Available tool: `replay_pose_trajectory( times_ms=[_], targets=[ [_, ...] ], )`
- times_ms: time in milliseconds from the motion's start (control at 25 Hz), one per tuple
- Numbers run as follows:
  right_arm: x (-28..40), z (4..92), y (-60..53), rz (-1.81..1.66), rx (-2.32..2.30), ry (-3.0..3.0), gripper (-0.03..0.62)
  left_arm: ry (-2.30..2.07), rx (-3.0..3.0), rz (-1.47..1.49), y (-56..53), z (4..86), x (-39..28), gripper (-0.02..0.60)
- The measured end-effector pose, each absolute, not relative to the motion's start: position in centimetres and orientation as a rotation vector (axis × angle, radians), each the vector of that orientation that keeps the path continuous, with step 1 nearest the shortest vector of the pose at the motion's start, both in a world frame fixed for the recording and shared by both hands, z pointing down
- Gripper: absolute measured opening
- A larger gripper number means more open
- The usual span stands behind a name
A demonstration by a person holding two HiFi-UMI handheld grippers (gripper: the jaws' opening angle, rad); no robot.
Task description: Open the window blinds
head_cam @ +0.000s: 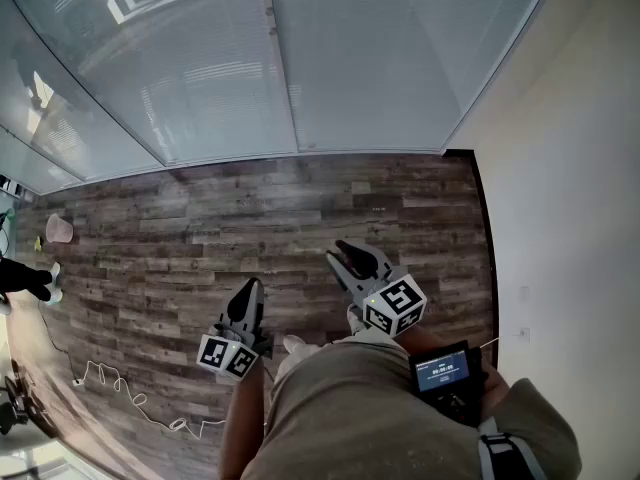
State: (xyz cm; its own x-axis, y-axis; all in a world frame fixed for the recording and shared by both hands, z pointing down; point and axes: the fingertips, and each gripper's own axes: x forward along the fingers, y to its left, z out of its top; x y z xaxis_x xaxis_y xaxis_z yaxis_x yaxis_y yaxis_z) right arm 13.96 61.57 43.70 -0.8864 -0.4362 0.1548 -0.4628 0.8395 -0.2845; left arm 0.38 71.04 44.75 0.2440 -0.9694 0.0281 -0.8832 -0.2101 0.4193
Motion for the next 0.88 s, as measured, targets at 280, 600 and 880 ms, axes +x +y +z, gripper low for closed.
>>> replay_pose_trajectory(
  times_ms=[280,600,880],
  targets=[
    [14.8,44.1,59.9,0.485,0.707,-2.928,0.107,-1.710,2.173,-0.342,69.2,45.0,1.4,0.015],
    [16.2,44.8,57.9,0.509,0.663,-2.912,0.109,-1.743,2.168,-0.296,67.1,45.4,3.3,0.015],
    [18.1,45.0,56.5,0.498,0.620,-2.904,0.109,-1.783,2.111,-0.312,65.2,45.5,5.0,0.015]
  ],
)
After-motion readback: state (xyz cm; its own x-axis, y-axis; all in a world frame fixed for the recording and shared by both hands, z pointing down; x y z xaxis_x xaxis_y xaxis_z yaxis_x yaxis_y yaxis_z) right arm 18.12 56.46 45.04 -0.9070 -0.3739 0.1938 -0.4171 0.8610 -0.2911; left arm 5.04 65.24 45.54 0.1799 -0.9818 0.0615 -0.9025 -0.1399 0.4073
